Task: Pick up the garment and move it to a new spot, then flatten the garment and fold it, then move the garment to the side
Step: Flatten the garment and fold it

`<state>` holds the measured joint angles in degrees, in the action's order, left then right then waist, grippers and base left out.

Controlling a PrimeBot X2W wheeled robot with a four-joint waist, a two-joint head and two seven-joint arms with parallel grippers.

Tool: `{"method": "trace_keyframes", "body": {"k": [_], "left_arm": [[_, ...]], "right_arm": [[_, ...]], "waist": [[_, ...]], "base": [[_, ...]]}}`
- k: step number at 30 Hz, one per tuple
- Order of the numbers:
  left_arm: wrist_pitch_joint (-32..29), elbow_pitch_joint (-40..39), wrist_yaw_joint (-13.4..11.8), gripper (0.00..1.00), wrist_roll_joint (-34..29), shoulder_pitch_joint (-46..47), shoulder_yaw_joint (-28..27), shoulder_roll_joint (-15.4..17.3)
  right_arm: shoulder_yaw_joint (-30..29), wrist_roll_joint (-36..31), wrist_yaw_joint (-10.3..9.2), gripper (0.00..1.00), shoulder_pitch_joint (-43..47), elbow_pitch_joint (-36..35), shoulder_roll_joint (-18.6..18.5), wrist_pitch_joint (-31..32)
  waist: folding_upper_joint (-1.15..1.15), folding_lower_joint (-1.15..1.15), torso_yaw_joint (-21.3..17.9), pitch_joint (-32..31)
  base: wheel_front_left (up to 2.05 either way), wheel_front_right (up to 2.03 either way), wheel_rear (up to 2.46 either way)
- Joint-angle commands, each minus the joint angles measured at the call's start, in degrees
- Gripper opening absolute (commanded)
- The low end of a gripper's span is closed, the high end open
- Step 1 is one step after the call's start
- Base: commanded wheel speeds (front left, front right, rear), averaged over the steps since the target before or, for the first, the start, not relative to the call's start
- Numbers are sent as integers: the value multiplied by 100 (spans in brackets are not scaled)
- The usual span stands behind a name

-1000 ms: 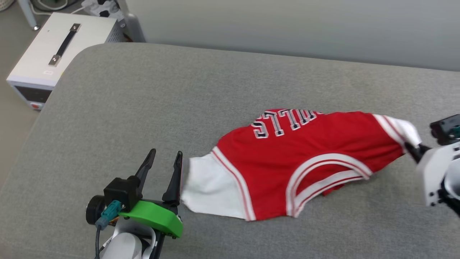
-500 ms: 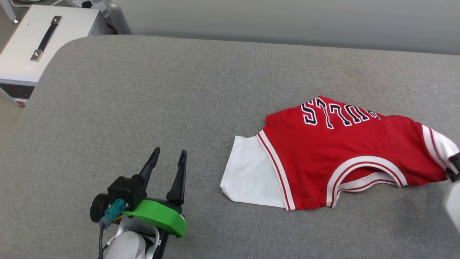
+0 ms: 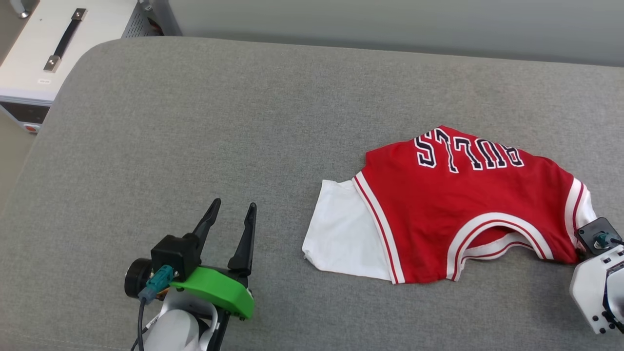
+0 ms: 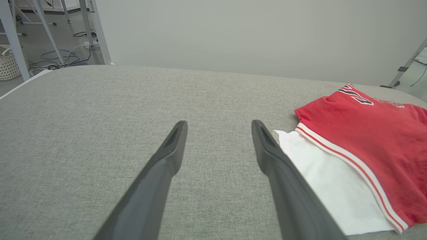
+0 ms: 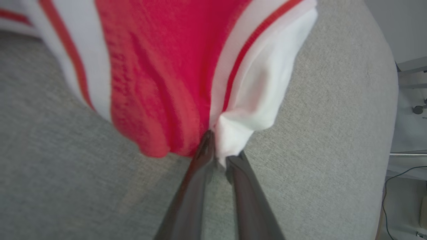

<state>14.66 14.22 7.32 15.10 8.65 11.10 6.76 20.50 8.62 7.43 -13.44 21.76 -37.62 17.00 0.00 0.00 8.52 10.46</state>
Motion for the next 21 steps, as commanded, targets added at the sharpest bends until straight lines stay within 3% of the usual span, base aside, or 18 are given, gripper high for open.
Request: {"method": "trace_keyframes", "body": {"k": [1,2,10,16,21], "left_arm": [[34,25,15,100,0,67,2,36],[34,37,15,100,2,60,0,41],[34,114,16,100,43,-81,-2,44],[34,122,16,100,82,-203,42,34],[34,95,16,100,139,-273,114,16]], "right_arm": [[77,62,6,64,-26,105,174,-112],[54,120,6,100,-26,145,227,-176],[-255,448,6,100,116,-61,427,-543],[-756,497,6,100,458,-763,517,-698],[-1236,534,6,100,861,-1450,795,-885]], "waist": [[0,0,-38,-75],[0,0,-56,-108],[0,0,-329,-544],[0,0,-560,-840],[0,0,-718,-972]], "base": [[0,0,0],[0,0,0],[0,0,0],[0,0,0],[0,0,0]]}}
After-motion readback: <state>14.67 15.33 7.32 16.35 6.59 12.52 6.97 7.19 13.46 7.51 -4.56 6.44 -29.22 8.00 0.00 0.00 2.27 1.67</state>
